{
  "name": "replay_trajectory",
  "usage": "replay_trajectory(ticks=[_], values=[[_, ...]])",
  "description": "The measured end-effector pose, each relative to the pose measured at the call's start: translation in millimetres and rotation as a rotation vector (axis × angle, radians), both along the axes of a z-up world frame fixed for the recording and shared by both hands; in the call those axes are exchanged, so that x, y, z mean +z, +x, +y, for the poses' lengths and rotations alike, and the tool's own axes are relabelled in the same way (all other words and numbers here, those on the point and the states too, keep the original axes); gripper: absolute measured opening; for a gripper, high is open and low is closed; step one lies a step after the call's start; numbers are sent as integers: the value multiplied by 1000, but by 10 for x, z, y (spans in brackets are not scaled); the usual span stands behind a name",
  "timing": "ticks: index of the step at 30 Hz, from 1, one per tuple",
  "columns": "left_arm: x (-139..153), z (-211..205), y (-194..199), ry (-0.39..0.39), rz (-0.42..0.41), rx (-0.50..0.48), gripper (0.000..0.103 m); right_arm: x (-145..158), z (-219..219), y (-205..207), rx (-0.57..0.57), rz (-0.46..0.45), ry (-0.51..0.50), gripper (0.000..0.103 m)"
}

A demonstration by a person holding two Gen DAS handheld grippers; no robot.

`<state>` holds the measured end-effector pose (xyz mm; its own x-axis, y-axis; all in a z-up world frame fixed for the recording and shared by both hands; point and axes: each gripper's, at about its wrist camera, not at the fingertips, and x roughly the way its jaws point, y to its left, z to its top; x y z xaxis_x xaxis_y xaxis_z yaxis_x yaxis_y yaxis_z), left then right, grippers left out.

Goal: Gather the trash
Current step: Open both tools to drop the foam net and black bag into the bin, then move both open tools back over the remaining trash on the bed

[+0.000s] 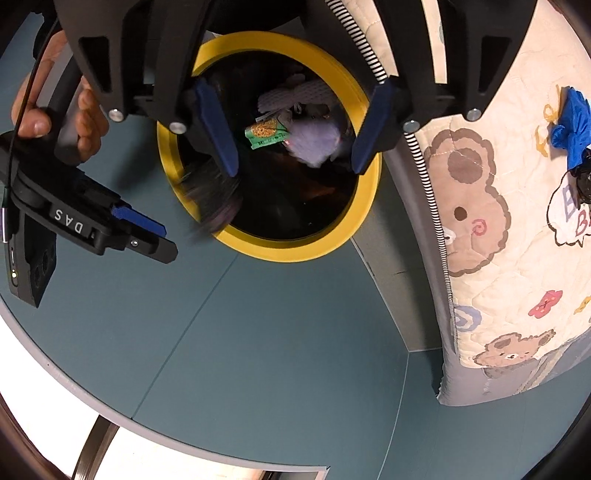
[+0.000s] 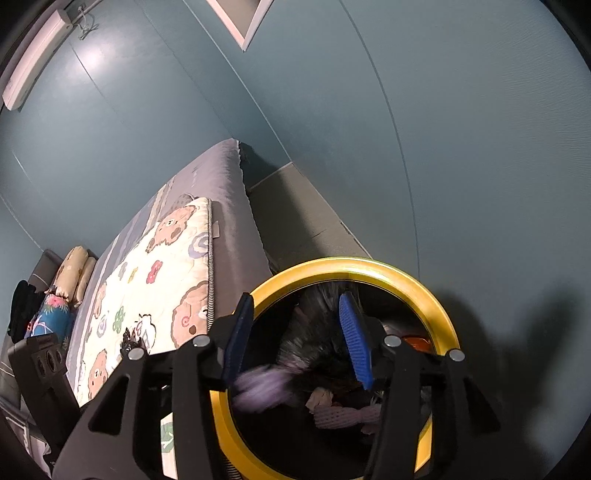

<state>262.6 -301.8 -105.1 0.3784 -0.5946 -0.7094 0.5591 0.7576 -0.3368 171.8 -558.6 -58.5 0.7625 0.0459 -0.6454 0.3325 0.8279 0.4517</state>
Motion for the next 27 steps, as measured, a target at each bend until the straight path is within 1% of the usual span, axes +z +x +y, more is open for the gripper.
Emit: replay_trajectory(ticks=[1,2,4,7,11,13,15,22,27], values=[[4,17,18,-1,-2,3,67,10,1,-7,-2,-1,0,52],[23,47,11,-3,-9,6,67,25,13,-15,-1,-4,-3,52],[45,90,2,-2,-17,14,72,63,51,-32,-2,-9,-12,54],[78,226,21,-12,-30,41,76,109,89,-53,5,-21,-10,55],[134,460,58,0,-57,88,80,155,198,-52,25,-31,-14,56],[163,598,67,8,-74,117,83,179,271,-47,42,-34,-15,57],[193,760,92,13,-81,144,84,208,364,-38,62,-38,-20,58],[280,1343,104,31,-123,245,88,380,878,88,163,-62,-43,64],[272,1802,132,32,-117,327,88,478,1274,206,243,-69,-56,65]])
